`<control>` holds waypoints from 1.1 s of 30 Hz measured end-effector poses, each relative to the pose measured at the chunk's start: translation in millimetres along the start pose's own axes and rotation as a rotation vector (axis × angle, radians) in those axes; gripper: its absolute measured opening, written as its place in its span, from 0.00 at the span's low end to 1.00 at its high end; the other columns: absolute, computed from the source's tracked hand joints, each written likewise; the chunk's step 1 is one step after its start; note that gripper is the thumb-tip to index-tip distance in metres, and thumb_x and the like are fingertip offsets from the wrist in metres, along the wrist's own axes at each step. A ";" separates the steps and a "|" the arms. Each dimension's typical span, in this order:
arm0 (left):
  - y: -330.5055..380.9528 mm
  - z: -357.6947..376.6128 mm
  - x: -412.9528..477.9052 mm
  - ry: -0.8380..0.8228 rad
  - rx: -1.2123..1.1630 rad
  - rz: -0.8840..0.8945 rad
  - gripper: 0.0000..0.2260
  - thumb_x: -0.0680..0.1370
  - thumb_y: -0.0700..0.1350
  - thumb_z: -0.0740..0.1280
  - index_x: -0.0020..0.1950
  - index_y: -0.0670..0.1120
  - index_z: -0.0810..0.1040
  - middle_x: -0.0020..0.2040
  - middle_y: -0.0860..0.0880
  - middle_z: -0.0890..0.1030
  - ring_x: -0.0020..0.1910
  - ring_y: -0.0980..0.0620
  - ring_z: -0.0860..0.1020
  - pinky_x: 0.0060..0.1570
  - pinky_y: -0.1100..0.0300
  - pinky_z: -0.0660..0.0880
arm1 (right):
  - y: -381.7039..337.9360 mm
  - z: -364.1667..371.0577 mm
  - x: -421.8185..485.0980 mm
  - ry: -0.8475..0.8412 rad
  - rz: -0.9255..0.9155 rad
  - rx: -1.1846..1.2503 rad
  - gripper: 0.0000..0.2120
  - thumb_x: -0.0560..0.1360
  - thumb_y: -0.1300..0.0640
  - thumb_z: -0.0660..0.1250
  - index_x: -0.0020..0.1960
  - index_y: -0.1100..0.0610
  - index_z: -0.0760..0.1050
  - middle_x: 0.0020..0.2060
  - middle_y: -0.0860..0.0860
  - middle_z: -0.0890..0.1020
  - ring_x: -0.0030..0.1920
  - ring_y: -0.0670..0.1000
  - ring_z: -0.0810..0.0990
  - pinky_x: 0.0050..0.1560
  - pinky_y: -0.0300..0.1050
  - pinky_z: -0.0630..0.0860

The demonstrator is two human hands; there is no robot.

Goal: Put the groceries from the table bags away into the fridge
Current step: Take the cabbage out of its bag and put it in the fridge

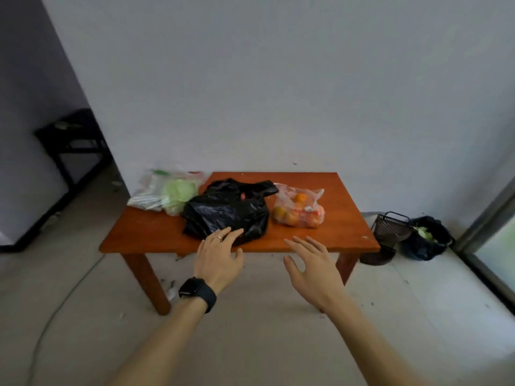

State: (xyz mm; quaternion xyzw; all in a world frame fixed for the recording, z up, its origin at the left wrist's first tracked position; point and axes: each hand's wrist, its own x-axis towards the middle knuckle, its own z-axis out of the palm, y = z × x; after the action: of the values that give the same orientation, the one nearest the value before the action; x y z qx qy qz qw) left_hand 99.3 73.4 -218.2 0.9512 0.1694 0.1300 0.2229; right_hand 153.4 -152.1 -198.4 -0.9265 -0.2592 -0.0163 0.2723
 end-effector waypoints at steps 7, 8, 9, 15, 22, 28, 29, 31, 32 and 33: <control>-110.0 -49.5 49.4 0.066 -0.010 -0.160 0.21 0.79 0.49 0.65 0.73 0.57 0.72 0.74 0.49 0.71 0.73 0.48 0.66 0.72 0.48 0.65 | -77.2 69.9 86.9 -0.071 -0.134 0.053 0.22 0.82 0.44 0.60 0.75 0.44 0.68 0.74 0.43 0.70 0.77 0.48 0.58 0.75 0.44 0.56; -122.2 -51.8 58.3 0.074 -0.004 -0.167 0.21 0.79 0.49 0.65 0.73 0.57 0.72 0.73 0.49 0.71 0.73 0.48 0.67 0.71 0.48 0.66 | -83.9 79.2 100.2 -0.076 -0.142 0.058 0.22 0.82 0.44 0.60 0.75 0.44 0.68 0.74 0.43 0.70 0.77 0.48 0.58 0.75 0.44 0.57; -136.1 -53.5 70.1 0.081 0.004 -0.180 0.21 0.79 0.50 0.65 0.72 0.58 0.72 0.73 0.49 0.71 0.72 0.48 0.67 0.70 0.49 0.67 | -90.5 90.8 116.6 -0.085 -0.149 0.072 0.22 0.81 0.44 0.60 0.75 0.43 0.68 0.74 0.43 0.70 0.77 0.47 0.58 0.75 0.44 0.57; -197.5 -61.2 145.7 0.089 0.027 -0.208 0.21 0.79 0.50 0.64 0.72 0.58 0.72 0.72 0.52 0.72 0.69 0.49 0.70 0.66 0.51 0.71 | -113.6 148.2 204.2 -0.152 -0.194 0.149 0.22 0.82 0.42 0.60 0.75 0.43 0.68 0.74 0.40 0.69 0.77 0.45 0.56 0.75 0.41 0.56; -259.2 -70.8 261.0 0.023 0.047 -0.192 0.21 0.78 0.48 0.64 0.71 0.59 0.71 0.73 0.51 0.71 0.69 0.49 0.71 0.59 0.52 0.76 | -131.6 195.6 316.0 -0.291 -0.192 0.222 0.23 0.82 0.44 0.61 0.76 0.44 0.66 0.74 0.41 0.69 0.77 0.47 0.59 0.75 0.42 0.59; -300.4 -75.5 352.0 -0.099 0.187 -0.089 0.25 0.79 0.49 0.64 0.77 0.56 0.64 0.77 0.48 0.65 0.75 0.46 0.62 0.72 0.51 0.65 | -147.1 225.3 409.2 -0.344 -0.150 0.195 0.27 0.81 0.44 0.62 0.78 0.47 0.61 0.75 0.45 0.67 0.77 0.50 0.58 0.74 0.46 0.61; -307.7 -74.8 368.0 -0.134 0.247 -0.050 0.27 0.79 0.50 0.64 0.78 0.55 0.62 0.77 0.47 0.64 0.76 0.45 0.62 0.72 0.51 0.63 | -151.2 230.7 423.5 -0.343 -0.134 0.193 0.28 0.81 0.44 0.63 0.78 0.48 0.60 0.76 0.46 0.66 0.77 0.51 0.58 0.74 0.48 0.62; -321.4 -70.7 400.6 -0.209 0.391 0.040 0.29 0.80 0.51 0.64 0.79 0.53 0.58 0.79 0.46 0.62 0.77 0.45 0.60 0.74 0.50 0.58 | -159.6 245.1 452.0 -0.317 -0.124 0.178 0.32 0.79 0.45 0.64 0.79 0.49 0.57 0.77 0.48 0.64 0.77 0.53 0.57 0.74 0.50 0.62; -327.3 -67.7 417.8 -0.241 0.469 0.092 0.30 0.80 0.51 0.64 0.80 0.52 0.56 0.79 0.45 0.60 0.77 0.44 0.59 0.75 0.48 0.56 | -164.4 253.4 467.8 -0.301 -0.125 0.158 0.34 0.79 0.46 0.65 0.80 0.50 0.55 0.78 0.49 0.62 0.78 0.54 0.56 0.75 0.52 0.61; -333.5 -63.6 434.7 -0.276 0.546 0.142 0.31 0.80 0.52 0.64 0.80 0.52 0.55 0.80 0.45 0.58 0.79 0.45 0.57 0.76 0.47 0.54 | -169.2 262.4 484.1 -0.293 -0.127 0.119 0.36 0.78 0.46 0.66 0.81 0.50 0.53 0.79 0.50 0.59 0.79 0.55 0.54 0.76 0.53 0.59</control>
State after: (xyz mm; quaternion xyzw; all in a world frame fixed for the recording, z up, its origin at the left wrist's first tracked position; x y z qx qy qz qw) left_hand 385.6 544.1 -244.5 0.9940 0.0995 -0.0357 -0.0297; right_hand 460.3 332.1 -254.7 -0.8828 -0.3549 0.1172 0.2845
